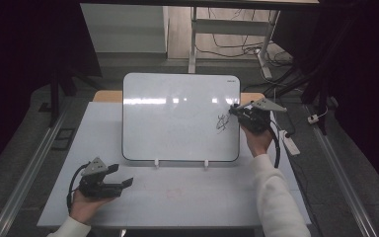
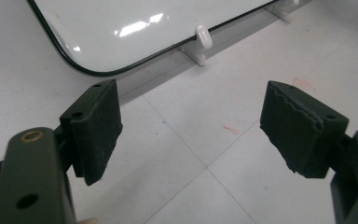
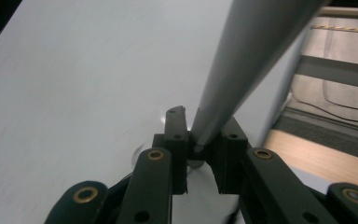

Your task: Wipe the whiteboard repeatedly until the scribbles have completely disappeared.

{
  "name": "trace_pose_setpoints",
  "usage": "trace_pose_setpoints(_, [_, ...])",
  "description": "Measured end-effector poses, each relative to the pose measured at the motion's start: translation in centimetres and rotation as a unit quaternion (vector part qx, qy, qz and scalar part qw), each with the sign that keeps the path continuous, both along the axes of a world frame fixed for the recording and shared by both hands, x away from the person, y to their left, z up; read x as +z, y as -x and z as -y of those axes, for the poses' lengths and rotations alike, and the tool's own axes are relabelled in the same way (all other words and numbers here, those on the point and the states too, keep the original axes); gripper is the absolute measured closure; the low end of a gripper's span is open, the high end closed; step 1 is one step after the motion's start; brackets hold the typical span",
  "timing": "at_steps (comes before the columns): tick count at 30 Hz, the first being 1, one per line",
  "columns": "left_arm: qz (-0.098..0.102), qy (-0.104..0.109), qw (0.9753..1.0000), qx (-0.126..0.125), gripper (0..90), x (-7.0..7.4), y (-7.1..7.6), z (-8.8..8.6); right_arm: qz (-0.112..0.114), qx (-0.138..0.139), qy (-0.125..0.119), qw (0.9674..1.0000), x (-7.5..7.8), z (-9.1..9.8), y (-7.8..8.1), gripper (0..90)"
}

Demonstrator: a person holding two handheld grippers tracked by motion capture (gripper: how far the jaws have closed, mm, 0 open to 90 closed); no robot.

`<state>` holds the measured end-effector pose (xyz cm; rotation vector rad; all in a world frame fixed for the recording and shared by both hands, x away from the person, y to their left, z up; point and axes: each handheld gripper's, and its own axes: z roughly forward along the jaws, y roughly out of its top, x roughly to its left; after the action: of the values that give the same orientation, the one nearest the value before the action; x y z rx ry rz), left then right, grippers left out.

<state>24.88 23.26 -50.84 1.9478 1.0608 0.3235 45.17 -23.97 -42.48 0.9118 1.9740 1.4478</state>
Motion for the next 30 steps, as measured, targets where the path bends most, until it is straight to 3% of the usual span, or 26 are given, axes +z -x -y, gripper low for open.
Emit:
trace_pose_setpoints(2, [-0.003, 0.001, 1.0000, 0.002, 21.3, -0.1, -0.2, -0.1, 0.004, 0.035, 0.040, 0.9986, -0.5, -1.0, 0.7, 77.8])
trace_pose_setpoints(3, [-0.006, 0.000, 1.0000, 0.002, 21.3, -0.2, -0.3, 0.0, 0.009, 0.035, 0.053, 0.9979, -0.3, -1.0, 0.8, 77.7])
trace_pose_setpoints(5, [-0.006, -0.004, 1.0000, 0.000, 21.3, -0.2, -0.3, 0.1, 0.010, 0.001, 0.025, 0.9996, 0.2, 0.1, 0.4, 77.8])
trace_pose_setpoints(6, [-0.004, -0.003, 1.0000, 0.000, 21.3, -0.1, -0.1, 0.1, 0.001, -0.009, -0.003, 1.0000, 0.2, 0.8, 0.0, 77.8])
trace_pose_setpoints(7, [-0.002, -0.002, 1.0000, -0.001, 21.3, -0.1, 0.0, 0.1, -0.006, -0.006, -0.015, 0.9999, 0.0, 1.0, 0.0, 77.8])
trace_pose_setpoints(10, [-0.004, 0.000, 1.0000, 0.002, 21.3, -0.1, -0.2, 0.0, -0.003, 0.041, 0.040, 0.9983, -0.8, -0.5, 1.0, 77.8])
trace_pose_setpoints(11, [-0.005, 0.000, 1.0000, 0.002, 21.3, -0.2, -0.3, 0.0, 0.003, 0.045, 0.057, 0.9973, -0.8, -0.8, 1.3, 77.8])
trace_pose_setpoints(12, [-0.007, -0.002, 1.0000, 0.002, 21.3, -0.2, -0.3, 0.0, 0.000, 0.047, 0.055, 0.9974, -0.7, -0.6, 1.2, 77.8])
trace_pose_setpoints(14, [-0.006, -0.004, 1.0000, 0.001, 21.3, -0.2, -0.2, 0.1, 0.002, 0.010, 0.023, 0.9997, -0.3, 0.6, 0.6, 77.8])
trace_pose_setpoints(15, [-0.004, -0.002, 1.0000, 0.001, 21.3, -0.1, -0.1, 0.1, -0.007, 0.008, 0.001, 0.9999, -0.3, 0.9, 0.5, 77.8])
trace_pose_setpoints(16, [-0.002, -0.002, 1.0000, 0.000, 21.3, -0.1, -0.1, 0.1, -0.008, 0.012, 0.004, 0.9999, -0.5, 0.8, 0.6, 77.8])
trace_pose_setpoints(19, [-0.005, 0.001, 1.0000, 0.003, 21.3, -0.2, -0.2, 0.0, -0.009, 0.055, 0.053, 0.9970, -1.4, -0.7, 1.8, 77.8])
trace_pose_setpoints(20, [-0.007, -0.001, 1.0000, 0.003, 21.3, -0.2, -0.3, 0.0, -0.002, 0.056, 0.064, 0.9964, -1.4, -0.9, 2.0, 77.8])
trace_pose_setpoints(23, [-0.005, -0.004, 1.0000, 0.000, 21.3, -0.2, -0.2, 0.1, 0.001, 0.017, 0.022, 0.9996, -0.9, 0.5, 1.4, 77.8])
trace_pose_setpoints(24, [-0.003, -0.002, 1.0000, 0.001, 21.3, -0.1, -0.1, 0.1, -0.006, 0.017, 0.005, 0.9998, -1.1, 0.7, 1.3, 77.8])
trace_pose_setpoints(28, [-0.005, 0.002, 1.0000, 0.005, 21.3, -0.1, -0.3, -0.1, -0.006, 0.070, 0.056, 0.9960, -2.3, -1.1, 2.7, 77.8])
trace_pose_setpoints(29, [-0.007, 0.000, 1.0000, 0.004, 21.3, -0.2, -0.3, -0.1, -0.003, 0.069, 0.064, 0.9956, -2.2, -1.1, 2.8, 77.8])
trace_pose_setpoints(30, [-0.007, -0.002, 1.0000, 0.003, 21.3, -0.2, -0.3, 0.0, -0.003, 0.060, 0.054, 0.9967, -2.0, -0.7, 2.5, 77.8])
